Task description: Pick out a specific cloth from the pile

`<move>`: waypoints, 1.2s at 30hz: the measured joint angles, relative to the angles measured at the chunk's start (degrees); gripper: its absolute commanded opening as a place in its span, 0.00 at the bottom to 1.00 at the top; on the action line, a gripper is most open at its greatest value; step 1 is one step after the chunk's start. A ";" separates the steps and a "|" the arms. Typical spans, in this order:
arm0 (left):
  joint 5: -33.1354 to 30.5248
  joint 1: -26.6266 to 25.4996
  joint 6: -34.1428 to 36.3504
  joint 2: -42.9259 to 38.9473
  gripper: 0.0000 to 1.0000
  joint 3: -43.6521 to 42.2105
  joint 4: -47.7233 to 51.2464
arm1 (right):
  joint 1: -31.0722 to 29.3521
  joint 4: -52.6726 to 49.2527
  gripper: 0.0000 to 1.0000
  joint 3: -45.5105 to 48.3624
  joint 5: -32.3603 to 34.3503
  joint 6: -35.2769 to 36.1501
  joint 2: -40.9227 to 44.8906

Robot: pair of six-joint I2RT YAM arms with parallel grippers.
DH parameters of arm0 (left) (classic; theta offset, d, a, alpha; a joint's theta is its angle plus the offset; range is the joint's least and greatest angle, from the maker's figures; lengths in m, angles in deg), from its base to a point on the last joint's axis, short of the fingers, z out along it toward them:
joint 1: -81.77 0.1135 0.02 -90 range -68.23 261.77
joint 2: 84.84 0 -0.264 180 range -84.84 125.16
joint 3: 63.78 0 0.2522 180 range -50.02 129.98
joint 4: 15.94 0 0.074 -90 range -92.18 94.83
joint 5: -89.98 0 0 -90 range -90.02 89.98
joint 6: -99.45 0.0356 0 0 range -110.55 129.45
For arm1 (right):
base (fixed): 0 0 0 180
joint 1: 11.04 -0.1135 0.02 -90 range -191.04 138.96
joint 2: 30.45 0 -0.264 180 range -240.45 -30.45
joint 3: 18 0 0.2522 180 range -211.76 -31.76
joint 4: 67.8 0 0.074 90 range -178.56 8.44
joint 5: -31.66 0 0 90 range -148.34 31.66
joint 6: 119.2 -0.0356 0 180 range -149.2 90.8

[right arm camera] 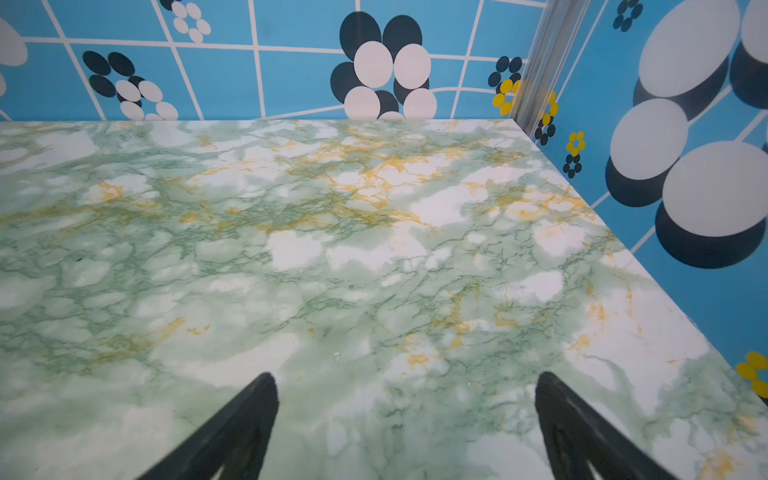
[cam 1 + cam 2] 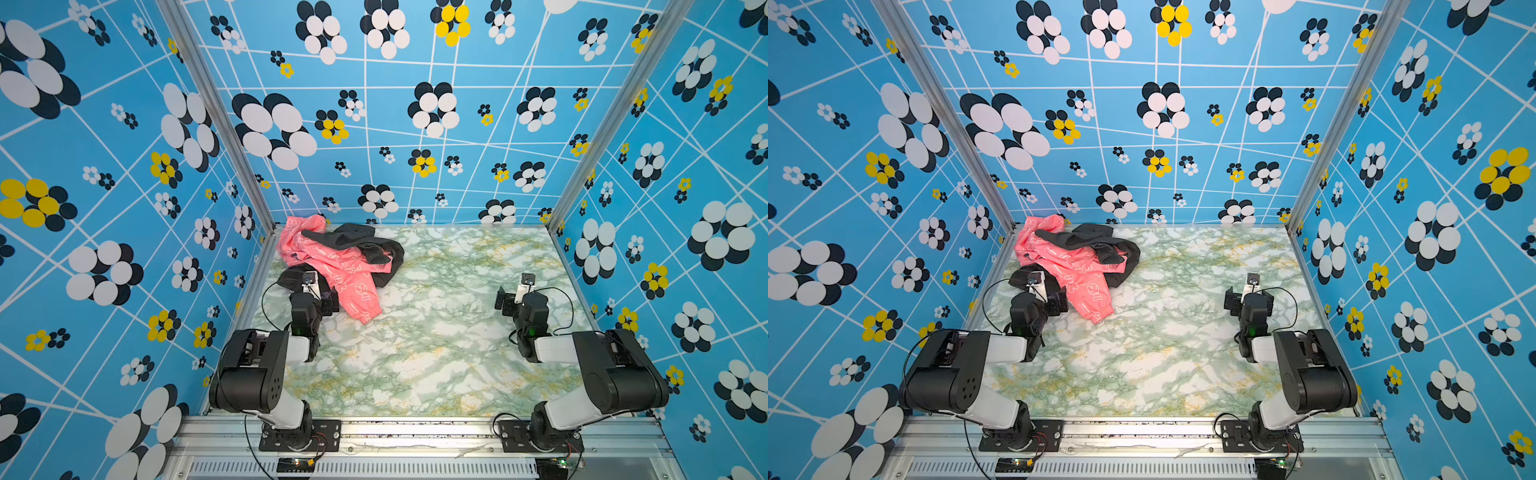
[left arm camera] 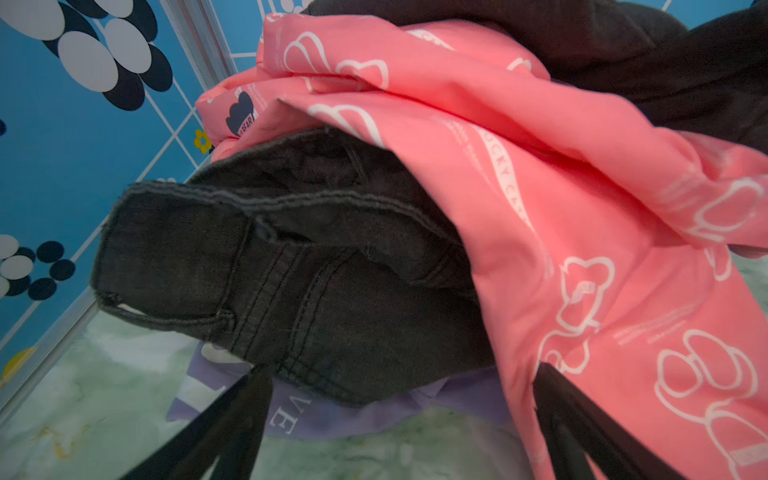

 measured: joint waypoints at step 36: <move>-2.03 0.00 -0.42 -19.96 0.99 3.19 18.91 | 0.04 -11.54 0.99 -2.95 -0.07 -0.70 7.87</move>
